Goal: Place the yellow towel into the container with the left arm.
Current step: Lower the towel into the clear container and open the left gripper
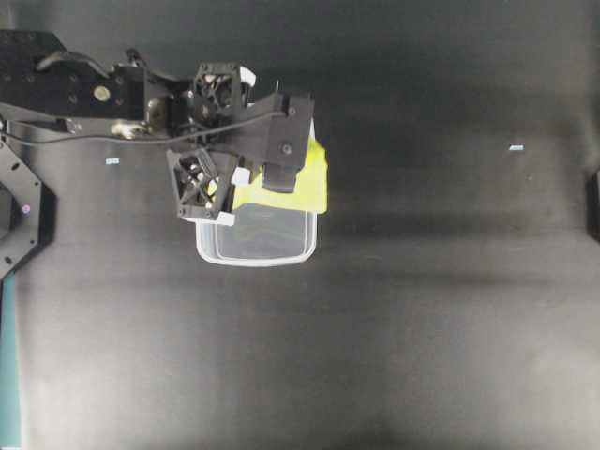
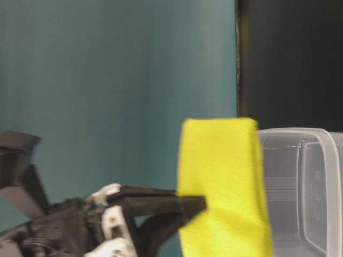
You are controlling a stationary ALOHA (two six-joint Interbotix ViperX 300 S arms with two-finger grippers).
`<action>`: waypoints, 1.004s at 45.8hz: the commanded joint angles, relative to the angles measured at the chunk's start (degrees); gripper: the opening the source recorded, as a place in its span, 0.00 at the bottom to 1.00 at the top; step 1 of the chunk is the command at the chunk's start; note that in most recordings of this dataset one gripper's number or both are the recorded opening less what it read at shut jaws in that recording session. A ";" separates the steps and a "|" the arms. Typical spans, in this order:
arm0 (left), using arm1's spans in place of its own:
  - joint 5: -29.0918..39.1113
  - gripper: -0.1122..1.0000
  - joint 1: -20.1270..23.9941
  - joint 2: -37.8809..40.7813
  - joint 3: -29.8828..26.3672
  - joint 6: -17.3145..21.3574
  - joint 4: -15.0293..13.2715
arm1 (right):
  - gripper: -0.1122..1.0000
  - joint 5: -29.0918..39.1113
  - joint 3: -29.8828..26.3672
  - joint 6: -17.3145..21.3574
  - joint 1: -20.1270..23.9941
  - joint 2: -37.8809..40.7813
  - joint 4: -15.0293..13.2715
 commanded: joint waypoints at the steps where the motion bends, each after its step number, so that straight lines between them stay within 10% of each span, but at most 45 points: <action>1: -0.79 0.16 0.18 0.09 0.44 -0.09 0.18 | 0.76 -0.53 -1.32 0.09 0.09 0.35 0.00; 13: -3.60 0.18 0.62 1.14 2.72 -1.49 0.18 | 0.76 -0.53 -1.41 0.09 0.09 0.26 0.00; 28: -3.78 0.90 0.26 -0.79 1.49 -3.43 0.09 | 0.76 0.18 -2.29 0.09 0.09 -1.23 0.00; 46: -9.67 0.85 -0.53 -19.34 5.54 -8.96 0.09 | 0.76 2.64 -2.11 0.09 0.09 -2.20 0.00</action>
